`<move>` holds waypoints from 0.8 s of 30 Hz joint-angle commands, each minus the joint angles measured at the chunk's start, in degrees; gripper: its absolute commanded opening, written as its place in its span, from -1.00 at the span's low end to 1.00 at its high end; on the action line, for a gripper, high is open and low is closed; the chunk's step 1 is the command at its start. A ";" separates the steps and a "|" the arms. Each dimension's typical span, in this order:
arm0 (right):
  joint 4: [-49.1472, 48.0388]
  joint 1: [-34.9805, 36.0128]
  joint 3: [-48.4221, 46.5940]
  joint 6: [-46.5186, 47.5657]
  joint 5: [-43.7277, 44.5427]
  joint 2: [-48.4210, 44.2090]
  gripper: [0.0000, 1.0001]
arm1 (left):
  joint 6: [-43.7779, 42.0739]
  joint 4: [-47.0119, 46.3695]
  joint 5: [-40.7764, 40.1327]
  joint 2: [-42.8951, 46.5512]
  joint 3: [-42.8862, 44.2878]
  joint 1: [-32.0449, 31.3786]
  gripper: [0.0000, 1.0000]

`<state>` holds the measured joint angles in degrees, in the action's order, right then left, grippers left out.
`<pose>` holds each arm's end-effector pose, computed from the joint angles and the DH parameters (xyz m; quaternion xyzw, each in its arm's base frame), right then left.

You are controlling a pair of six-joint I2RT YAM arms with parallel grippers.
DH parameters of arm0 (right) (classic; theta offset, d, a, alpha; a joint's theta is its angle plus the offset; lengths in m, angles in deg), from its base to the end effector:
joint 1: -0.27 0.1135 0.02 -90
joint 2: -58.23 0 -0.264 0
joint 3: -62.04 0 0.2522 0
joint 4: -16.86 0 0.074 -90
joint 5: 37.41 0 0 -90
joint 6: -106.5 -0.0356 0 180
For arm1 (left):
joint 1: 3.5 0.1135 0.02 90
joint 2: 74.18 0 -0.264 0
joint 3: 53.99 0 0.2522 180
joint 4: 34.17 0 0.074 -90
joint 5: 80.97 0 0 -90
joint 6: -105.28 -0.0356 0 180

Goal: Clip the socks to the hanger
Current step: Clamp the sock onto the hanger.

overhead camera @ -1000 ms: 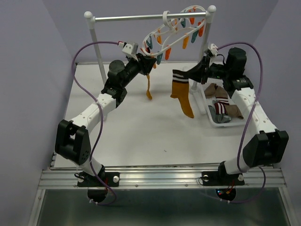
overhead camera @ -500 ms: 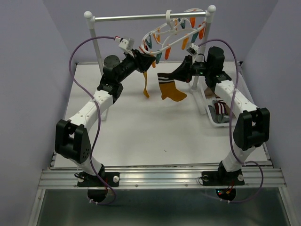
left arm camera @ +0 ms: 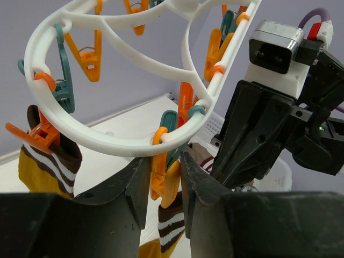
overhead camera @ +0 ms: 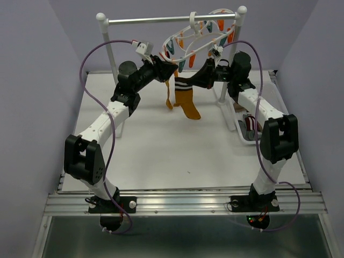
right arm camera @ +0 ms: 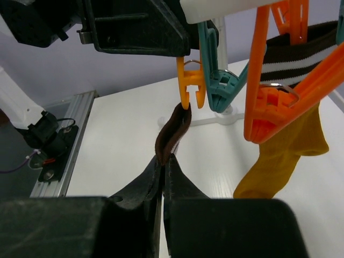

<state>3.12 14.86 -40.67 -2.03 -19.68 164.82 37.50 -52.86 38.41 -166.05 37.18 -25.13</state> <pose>0.4082 0.1413 0.3640 -0.4331 0.5351 0.5400 0.4842 0.3474 -0.1566 0.4067 0.2022 0.5697 -0.4305 0.6703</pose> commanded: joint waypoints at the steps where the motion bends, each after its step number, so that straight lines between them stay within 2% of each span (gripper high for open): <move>1: -7.91 0.62 -3.86 -4.77 -1.21 1.08 -0.99 | 0.11 -0.43 2.96 0.29 2.84 0.27 -1.00; 11: -7.83 1.14 -7.73 -5.82 -2.70 4.77 -0.99 | 0.54 0.01 4.63 0.12 3.19 0.53 -1.00; 19: -7.65 2.20 -7.38 -4.42 -5.07 5.74 -0.99 | 0.28 0.45 3.66 0.82 2.93 0.80 -1.00; 24: -7.12 2.72 -7.38 -3.63 -2.62 6.26 -0.99 | 0.63 0.54 4.63 0.82 3.01 0.80 -1.00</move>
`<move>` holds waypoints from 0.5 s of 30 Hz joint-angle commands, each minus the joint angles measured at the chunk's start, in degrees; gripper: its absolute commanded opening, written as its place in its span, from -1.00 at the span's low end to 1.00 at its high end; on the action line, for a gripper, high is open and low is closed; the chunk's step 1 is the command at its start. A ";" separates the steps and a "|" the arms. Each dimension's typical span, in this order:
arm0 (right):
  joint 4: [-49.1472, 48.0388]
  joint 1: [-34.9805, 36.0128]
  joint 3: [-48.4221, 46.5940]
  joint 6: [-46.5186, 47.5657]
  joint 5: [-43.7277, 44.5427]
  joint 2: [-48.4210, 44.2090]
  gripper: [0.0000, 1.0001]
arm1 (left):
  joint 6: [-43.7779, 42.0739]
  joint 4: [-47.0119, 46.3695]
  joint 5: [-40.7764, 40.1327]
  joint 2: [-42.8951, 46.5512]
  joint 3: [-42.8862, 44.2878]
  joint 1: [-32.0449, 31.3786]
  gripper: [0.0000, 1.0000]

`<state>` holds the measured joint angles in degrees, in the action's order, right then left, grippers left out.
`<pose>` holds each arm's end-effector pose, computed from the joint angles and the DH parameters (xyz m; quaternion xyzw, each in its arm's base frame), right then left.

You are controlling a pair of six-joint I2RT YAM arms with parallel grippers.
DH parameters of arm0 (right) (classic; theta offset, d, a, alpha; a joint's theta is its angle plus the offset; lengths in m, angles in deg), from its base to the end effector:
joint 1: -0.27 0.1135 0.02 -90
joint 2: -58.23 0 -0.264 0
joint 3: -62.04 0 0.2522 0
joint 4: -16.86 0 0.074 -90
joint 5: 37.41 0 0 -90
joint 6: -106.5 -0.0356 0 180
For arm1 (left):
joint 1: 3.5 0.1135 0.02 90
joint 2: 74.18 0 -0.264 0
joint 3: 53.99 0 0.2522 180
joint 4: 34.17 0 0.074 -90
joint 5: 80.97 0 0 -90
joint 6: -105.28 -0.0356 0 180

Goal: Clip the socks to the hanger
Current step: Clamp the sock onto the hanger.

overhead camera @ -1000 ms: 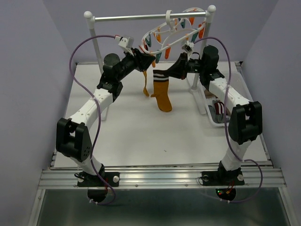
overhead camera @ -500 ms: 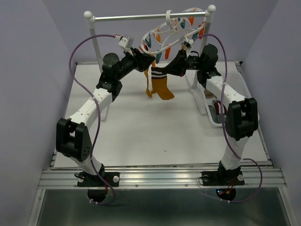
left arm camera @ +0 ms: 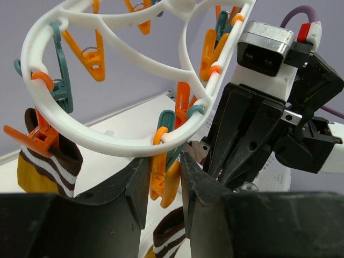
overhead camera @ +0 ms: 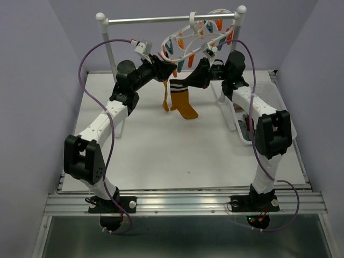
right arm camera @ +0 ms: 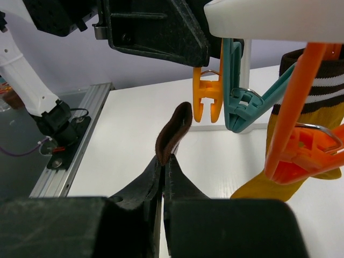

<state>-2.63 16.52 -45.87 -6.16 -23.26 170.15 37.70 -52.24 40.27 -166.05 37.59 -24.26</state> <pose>0.4222 0.1590 0.3629 -0.4617 0.5042 0.5600 0.4680 0.3490 -0.1520 0.4080 0.2093 0.5707 -0.4338 0.6651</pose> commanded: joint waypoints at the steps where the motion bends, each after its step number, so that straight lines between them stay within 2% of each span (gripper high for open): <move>1: -1.37 1.06 -2.18 0.51 1.58 1.11 -0.99 | 0.52 -0.07 2.86 0.82 2.60 -0.08 -1.00; 7: 1.26 1.06 -2.80 3.58 5.80 1.37 -0.99 | 0.26 0.02 4.00 1.17 2.07 0.01 -1.00; 12: 11.36 1.59 -3.67 13.40 11.94 0.14 -0.99 | 0.70 0.19 4.79 1.52 1.81 0.10 -1.00; 15: 11.37 1.59 -3.32 14.13 11.34 -0.47 -0.99 | 0.53 0.11 4.53 1.52 1.89 0.10 -1.00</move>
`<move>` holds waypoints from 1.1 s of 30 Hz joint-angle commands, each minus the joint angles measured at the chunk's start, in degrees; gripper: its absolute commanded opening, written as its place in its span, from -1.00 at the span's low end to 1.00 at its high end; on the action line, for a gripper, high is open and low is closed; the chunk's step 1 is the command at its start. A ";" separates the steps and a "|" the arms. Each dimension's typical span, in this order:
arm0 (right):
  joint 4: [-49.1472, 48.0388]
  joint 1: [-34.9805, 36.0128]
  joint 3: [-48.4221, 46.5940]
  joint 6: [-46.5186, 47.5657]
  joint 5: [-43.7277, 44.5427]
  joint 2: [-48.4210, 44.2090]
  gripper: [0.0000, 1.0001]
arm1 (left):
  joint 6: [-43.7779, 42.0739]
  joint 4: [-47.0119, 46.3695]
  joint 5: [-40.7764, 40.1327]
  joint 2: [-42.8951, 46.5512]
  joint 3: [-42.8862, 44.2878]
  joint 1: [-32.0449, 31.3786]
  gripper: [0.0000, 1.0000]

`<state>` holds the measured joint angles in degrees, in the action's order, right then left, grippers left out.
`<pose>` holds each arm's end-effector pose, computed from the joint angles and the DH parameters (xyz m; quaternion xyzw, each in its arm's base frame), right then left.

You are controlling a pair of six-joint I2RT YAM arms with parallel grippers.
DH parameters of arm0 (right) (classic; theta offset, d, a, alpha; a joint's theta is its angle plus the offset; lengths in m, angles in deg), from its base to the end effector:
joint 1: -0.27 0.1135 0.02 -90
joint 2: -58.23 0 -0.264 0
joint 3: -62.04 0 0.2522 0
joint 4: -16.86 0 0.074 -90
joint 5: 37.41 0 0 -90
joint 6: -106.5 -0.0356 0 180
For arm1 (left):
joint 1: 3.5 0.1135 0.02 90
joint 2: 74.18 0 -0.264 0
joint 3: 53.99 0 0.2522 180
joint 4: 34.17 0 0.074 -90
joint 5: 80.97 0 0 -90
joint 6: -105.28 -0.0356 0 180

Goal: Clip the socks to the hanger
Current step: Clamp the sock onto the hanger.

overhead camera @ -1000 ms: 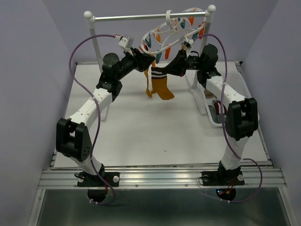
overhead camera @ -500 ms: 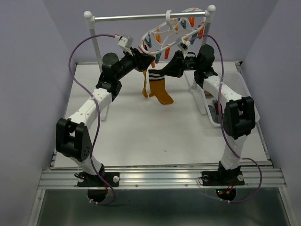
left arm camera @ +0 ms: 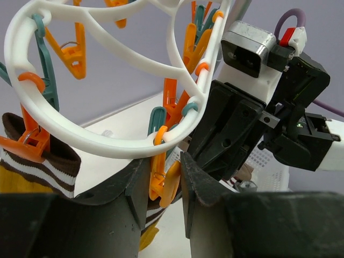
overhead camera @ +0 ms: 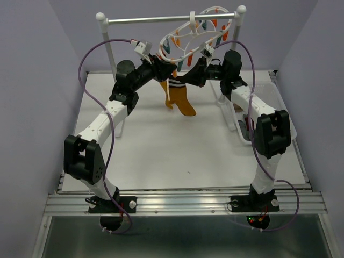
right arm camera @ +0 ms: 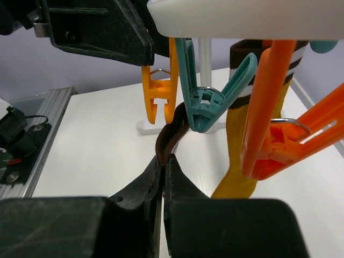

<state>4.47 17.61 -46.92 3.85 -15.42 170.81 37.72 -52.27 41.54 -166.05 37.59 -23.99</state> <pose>0.4287 0.1684 0.3547 -0.4463 0.5218 0.5145 0.5137 0.3491 -0.1509 0.4079 0.2165 0.5693 -0.4373 0.6616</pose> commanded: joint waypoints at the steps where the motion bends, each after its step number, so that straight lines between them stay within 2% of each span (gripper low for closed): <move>1: 4.09 0.50 -2.36 3.94 3.41 -1.22 -0.99 | 0.24 0.21 3.35 1.35 1.90 -0.16 -1.00; 10: 0.22 0.50 -3.42 0.34 -2.91 -0.95 -0.99 | -0.03 0.30 5.46 0.29 2.25 0.36 -1.00; 20: -1.27 1.03 -3.59 -1.42 -4.94 -1.13 -0.99 | -0.11 0.39 5.46 0.21 2.51 0.63 -1.00; 27: -6.71 1.03 -3.50 -5.62 -3.45 -0.69 -0.99 | 0.06 0.48 6.86 -0.41 2.95 0.63 -1.00; 33: -7.07 1.03 -4.64 -5.90 -0.64 -0.16 -0.99 | -0.11 0.57 7.48 -0.15 2.60 0.80 -1.00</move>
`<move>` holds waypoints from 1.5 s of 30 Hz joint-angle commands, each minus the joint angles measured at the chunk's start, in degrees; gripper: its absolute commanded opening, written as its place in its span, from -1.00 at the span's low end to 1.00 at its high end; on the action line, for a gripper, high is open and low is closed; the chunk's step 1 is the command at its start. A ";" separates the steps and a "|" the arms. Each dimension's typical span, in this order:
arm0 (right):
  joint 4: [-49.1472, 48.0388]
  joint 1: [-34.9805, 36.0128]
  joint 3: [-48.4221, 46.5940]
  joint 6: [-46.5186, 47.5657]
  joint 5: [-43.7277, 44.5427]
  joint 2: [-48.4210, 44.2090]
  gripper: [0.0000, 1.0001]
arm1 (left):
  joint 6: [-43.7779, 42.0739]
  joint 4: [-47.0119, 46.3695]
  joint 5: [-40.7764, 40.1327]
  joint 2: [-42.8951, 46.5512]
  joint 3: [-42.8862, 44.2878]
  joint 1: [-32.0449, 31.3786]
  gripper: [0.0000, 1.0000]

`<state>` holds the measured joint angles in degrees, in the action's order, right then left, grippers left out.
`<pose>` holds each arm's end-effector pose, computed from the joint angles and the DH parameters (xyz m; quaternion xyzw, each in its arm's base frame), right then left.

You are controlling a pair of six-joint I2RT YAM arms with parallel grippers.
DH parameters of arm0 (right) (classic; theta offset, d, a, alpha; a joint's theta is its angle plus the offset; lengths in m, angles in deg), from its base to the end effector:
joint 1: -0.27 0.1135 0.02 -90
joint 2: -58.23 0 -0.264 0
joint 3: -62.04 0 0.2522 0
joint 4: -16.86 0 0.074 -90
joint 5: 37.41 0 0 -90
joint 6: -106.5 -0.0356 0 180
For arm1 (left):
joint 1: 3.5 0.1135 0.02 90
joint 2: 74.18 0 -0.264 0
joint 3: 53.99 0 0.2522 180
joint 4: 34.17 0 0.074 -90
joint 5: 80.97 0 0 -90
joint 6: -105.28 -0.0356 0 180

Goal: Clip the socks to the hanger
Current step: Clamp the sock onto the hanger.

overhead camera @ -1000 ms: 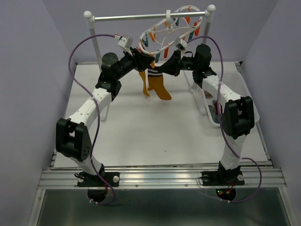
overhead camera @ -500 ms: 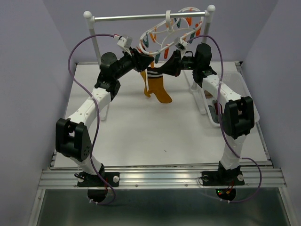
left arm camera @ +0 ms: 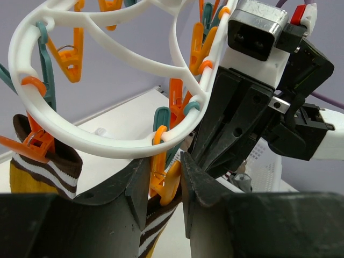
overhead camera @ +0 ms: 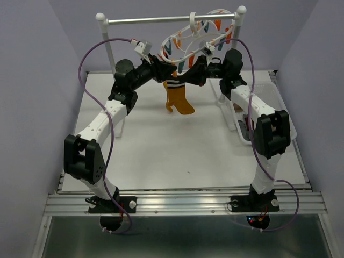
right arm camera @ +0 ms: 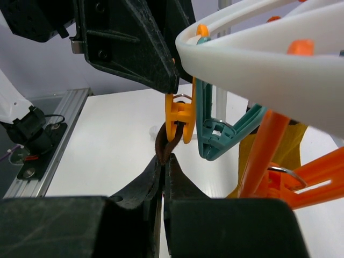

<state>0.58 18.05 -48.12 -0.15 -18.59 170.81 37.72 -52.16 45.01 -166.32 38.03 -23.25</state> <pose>0.4243 0.1714 0.3671 -0.4631 0.4969 0.5323 0.5053 0.3505 -0.1481 0.4083 0.2364 0.5656 -0.4464 0.6519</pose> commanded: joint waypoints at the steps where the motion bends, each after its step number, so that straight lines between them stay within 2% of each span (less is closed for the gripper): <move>1: -3.27 0.59 -3.44 -1.90 2.53 -0.08 -0.99 | -0.02 0.55 4.00 0.12 2.16 -0.03 -1.00; 14: 1.13 0.59 -2.92 2.40 -0.46 0.19 -0.98 | 0.68 0.55 4.44 0.47 2.16 0.59 -1.00; 22: -2.12 0.59 -3.62 1.18 3.76 -0.25 -0.99 | -0.38 1.69 4.62 0.12 2.07 0.50 -1.00; 25: -5.19 0.59 -3.44 -0.14 3.94 -0.16 -0.99 | -0.64 1.95 4.53 -0.06 2.34 0.50 -1.00; 35: -5.64 0.59 -4.94 -1.64 3.85 0.45 -0.99 | -1.25 3.01 6.72 0.03 2.86 0.59 -0.97; 36: -5.64 0.59 -4.85 -1.72 3.85 0.54 -0.99 | -1.08 3.18 6.81 0.12 2.95 0.50 -0.80; 37: -5.64 0.59 -4.85 -1.81 3.68 0.54 -0.99 | -0.99 3.18 6.82 0.12 2.95 0.50 -0.80; 39: -5.55 0.59 -4.67 -1.99 3.59 0.63 -0.99 | -0.73 3.53 6.82 0.38 2.86 0.50 -0.13; 40: -5.55 0.59 -4.67 -1.99 3.33 0.63 -0.99 | -0.55 3.62 6.73 0.47 2.86 0.50 0.05; 42: -5.55 0.59 -4.41 -1.99 3.33 0.54 -0.99 | -0.46 3.88 5.85 0.82 2.78 0.50 0.30; 43: -5.55 0.59 -4.32 -1.99 3.24 0.54 -0.99 | -0.72 3.89 5.59 0.99 2.78 0.50 0.51; 45: -5.55 0.59 -3.97 -1.99 3.32 0.45 -0.99 | -0.81 3.89 5.06 1.43 2.60 0.50 0.72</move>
<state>-2.00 18.05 -50.05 -1.50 -15.85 171.20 37.37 -47.89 48.93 -166.32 38.58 -22.57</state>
